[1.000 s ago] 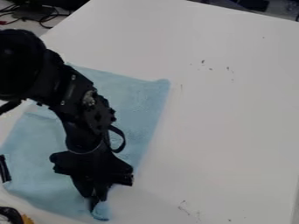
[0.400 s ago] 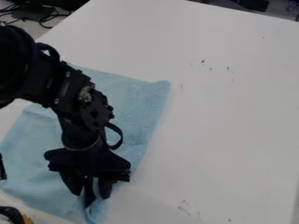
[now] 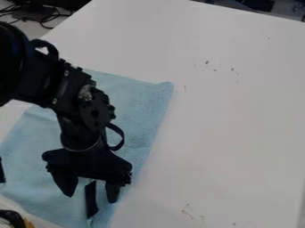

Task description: Push the bottom right corner of the cloth slightly

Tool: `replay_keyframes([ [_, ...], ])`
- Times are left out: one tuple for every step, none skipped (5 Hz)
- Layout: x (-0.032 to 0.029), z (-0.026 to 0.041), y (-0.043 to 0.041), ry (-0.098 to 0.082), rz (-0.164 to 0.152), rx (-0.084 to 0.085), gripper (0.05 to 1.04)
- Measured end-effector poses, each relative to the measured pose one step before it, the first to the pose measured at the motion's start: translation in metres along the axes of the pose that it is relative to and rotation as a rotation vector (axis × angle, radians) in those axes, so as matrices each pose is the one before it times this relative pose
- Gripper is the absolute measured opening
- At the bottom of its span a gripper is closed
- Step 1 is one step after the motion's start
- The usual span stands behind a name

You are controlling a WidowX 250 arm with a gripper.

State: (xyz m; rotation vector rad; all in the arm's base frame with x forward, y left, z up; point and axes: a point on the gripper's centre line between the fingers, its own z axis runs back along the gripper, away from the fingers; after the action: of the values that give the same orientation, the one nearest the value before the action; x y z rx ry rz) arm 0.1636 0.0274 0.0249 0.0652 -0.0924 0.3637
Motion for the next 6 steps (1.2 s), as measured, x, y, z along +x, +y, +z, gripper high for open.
replay_keyframes([
  [0.00397,0.00682,0.00094,0.0001,-0.0057,0.0095,1.000],
  [0.00517,0.00953,0.00130,-0.0152,0.0010,0.0172,1.001],
  [0.00301,0.01039,0.00586,-0.0102,0.0022,0.0165,1.001],
  [0.00438,-0.00336,0.00505,-0.0179,0.0039,-0.0073,1.001],
  [-0.01132,-0.01757,-0.00344,0.0382,0.0109,-0.0403,1.001],
  [-0.00853,-0.01326,-0.00460,0.0297,0.0086,-0.0285,1.001],
])
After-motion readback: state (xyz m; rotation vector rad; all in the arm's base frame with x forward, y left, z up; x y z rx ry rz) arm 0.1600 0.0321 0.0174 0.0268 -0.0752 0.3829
